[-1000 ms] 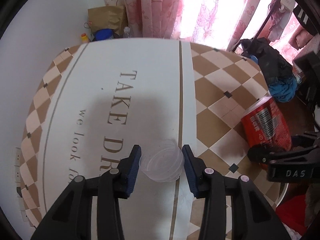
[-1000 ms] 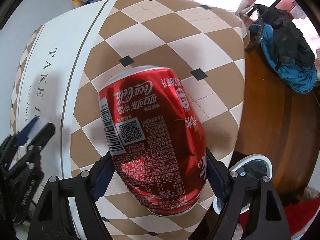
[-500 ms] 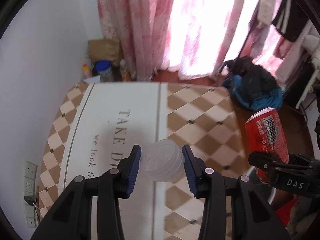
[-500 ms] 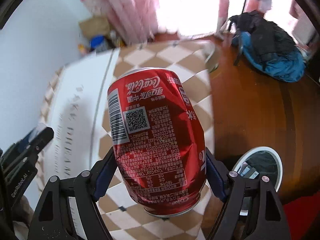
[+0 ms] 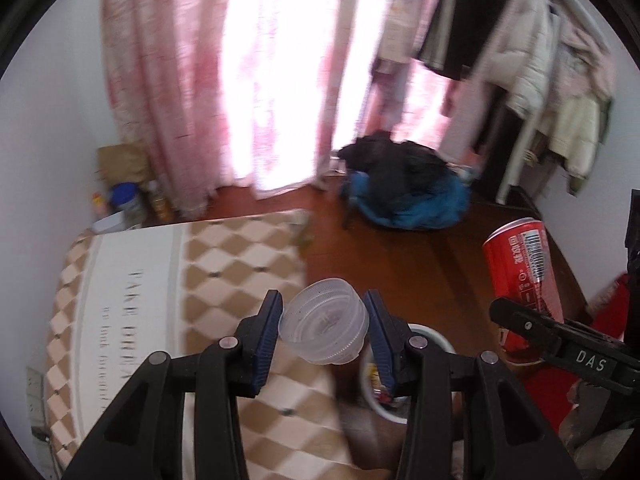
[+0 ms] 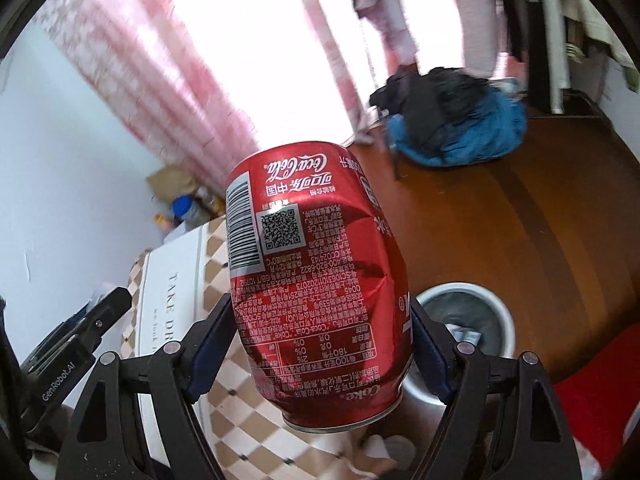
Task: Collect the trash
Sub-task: 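Carry the can and cup over the bin and release both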
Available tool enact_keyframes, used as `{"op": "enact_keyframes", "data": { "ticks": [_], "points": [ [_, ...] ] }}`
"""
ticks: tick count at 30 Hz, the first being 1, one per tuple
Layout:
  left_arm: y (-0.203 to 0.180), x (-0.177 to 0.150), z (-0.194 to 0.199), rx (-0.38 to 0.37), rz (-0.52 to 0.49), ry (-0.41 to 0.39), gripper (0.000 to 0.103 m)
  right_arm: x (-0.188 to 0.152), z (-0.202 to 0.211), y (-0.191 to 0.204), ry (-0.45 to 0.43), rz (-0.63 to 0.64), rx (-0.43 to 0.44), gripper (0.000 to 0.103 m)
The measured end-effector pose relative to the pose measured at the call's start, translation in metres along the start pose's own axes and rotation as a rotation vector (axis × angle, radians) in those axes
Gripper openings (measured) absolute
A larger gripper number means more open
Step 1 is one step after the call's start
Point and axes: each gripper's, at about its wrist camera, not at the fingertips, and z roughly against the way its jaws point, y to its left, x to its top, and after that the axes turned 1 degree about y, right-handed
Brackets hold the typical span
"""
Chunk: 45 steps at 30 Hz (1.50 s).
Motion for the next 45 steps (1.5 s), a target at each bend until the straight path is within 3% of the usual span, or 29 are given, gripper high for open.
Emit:
{"op": "enact_keyframes", "data": {
  "ticks": [4, 8, 17, 23, 24, 27, 29, 30, 31, 32, 35, 40, 45],
  "points": [
    [-0.049, -0.01, -0.026, -0.065, -0.037, 0.046, 0.038, -0.009, 0.024, -0.058, -0.011, -0.048, -0.043, 0.082],
    [-0.087, -0.026, -0.073, -0.112, -0.062, 0.136, 0.038, -0.025, 0.014, -0.119, 0.032, -0.111, -0.09, 0.082],
    [-0.124, -0.064, -0.222, -0.236, -0.056, 0.474, 0.039, -0.073, -0.091, -0.232, 0.243, -0.256, -0.132, 0.082],
    [-0.132, -0.081, -0.284, -0.203, -0.064, 0.602, 0.04, -0.092, -0.164, -0.279, 0.342, -0.319, -0.15, 0.082],
    [-0.132, -0.084, -0.288, -0.198, -0.067, 0.606, 0.042, -0.093, -0.176, -0.285, 0.351, -0.325, -0.152, 0.082],
    [-0.129, -0.088, -0.296, -0.172, -0.05, 0.617, 0.068, -0.095, -0.203, -0.297, 0.378, -0.339, -0.152, 0.082],
    [-0.122, -0.092, -0.292, -0.148, -0.044, 0.608, 0.073, -0.094, -0.217, -0.301, 0.389, -0.341, -0.141, 0.082],
    [-0.119, -0.094, -0.291, -0.135, -0.045, 0.607, 0.083, -0.094, -0.222, -0.302, 0.394, -0.348, -0.135, 0.086],
    [-0.117, -0.094, -0.29, -0.115, -0.048, 0.606, 0.102, -0.095, -0.222, -0.305, 0.398, -0.351, -0.134, 0.092],
    [-0.115, -0.095, -0.286, -0.1, -0.054, 0.6, 0.103, -0.095, -0.224, -0.305, 0.399, -0.354, -0.128, 0.103],
    [-0.113, -0.098, -0.27, -0.064, -0.081, 0.567, 0.103, -0.098, -0.215, -0.305, 0.39, -0.369, -0.117, 0.103],
    [-0.111, -0.097, -0.241, -0.015, -0.111, 0.527, 0.103, -0.097, -0.194, -0.289, 0.393, -0.296, -0.228, 0.103],
    [-0.115, -0.088, -0.202, -0.008, -0.107, 0.482, 0.103, -0.101, -0.15, -0.274, 0.374, -0.254, -0.262, 0.103]
  ]
}}
